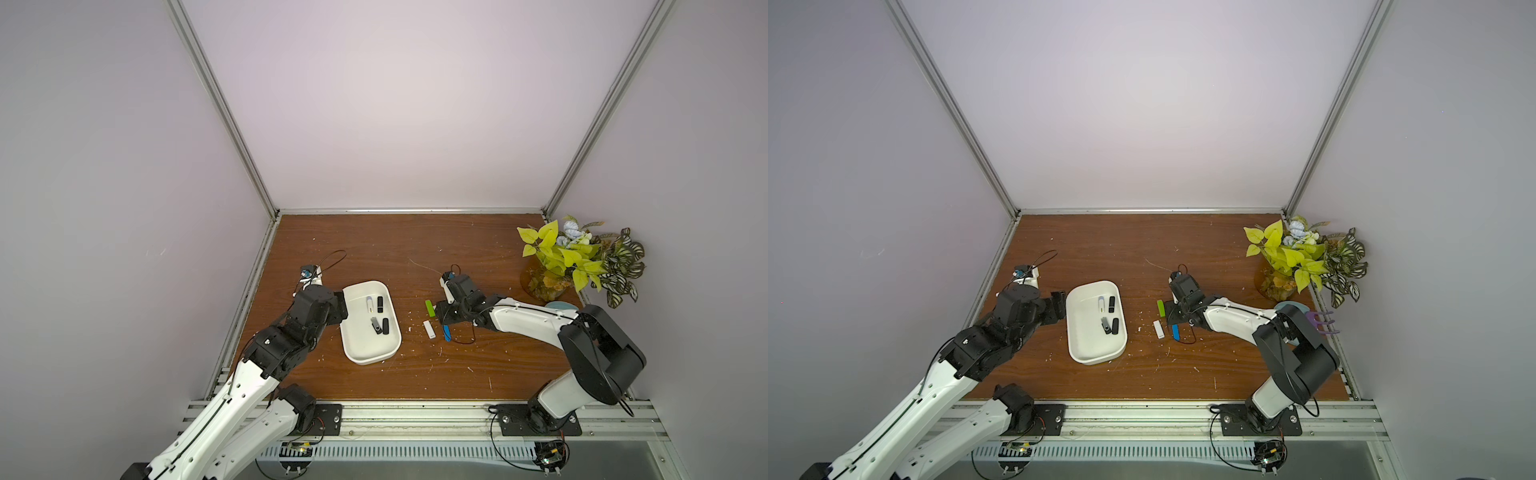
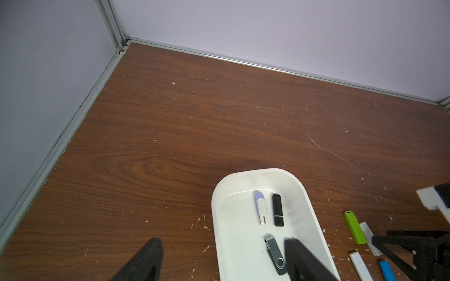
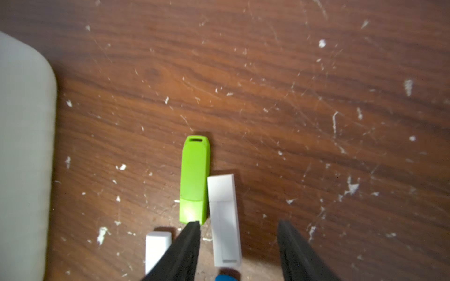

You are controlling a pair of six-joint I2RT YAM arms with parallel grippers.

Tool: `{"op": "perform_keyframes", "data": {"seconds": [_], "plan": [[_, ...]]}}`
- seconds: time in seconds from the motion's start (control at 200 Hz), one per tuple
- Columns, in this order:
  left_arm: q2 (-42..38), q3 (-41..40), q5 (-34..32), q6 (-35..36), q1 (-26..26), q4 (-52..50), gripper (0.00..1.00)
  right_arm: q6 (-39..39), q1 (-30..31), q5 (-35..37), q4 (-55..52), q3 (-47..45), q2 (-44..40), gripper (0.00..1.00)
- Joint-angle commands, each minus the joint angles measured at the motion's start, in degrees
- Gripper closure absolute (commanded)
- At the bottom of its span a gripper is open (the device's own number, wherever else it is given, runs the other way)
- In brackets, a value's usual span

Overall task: Put the usb flash drive into the storage box
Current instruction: Pick up the USB flash from the center of the board.

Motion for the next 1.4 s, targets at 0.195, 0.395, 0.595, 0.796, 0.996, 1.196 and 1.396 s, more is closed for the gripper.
{"op": "perform_keyframes", "data": {"seconds": [0.195,0.395,0.595,0.796,0.996,1.196,1.396], "plan": [[1.2,-0.1,-1.1,0.8,0.6,-0.8,0.21,-1.5,3.1,5.4,-5.3,2.5,1.4,0.46],[1.0,-0.4,-3.2,0.3,0.7,-1.1,0.21,-2.4,5.2,12.4,-6.7,5.2,5.5,0.52],[1.7,-0.3,-2.8,0.4,0.7,-1.0,0.21,-2.8,6.0,13.1,-7.4,6.7,9.1,0.60],[1.7,-0.4,-2.7,0.5,0.7,-0.9,0.21,-1.4,6.3,13.3,-9.1,7.6,9.9,0.73],[1.7,-0.4,-2.5,0.6,0.7,-0.9,0.21,-0.3,6.2,14.0,-9.5,7.4,6.5,0.81],[1.2,-0.4,-2.6,0.5,0.7,-0.9,0.21,0.1,6.2,16.1,-10.4,10.6,1.0,0.84],[-0.4,-0.5,-3.2,0.1,0.6,-0.9,0.21,5.8,10.2,10.2,-11.4,18.8,-4.3,0.85]]}}
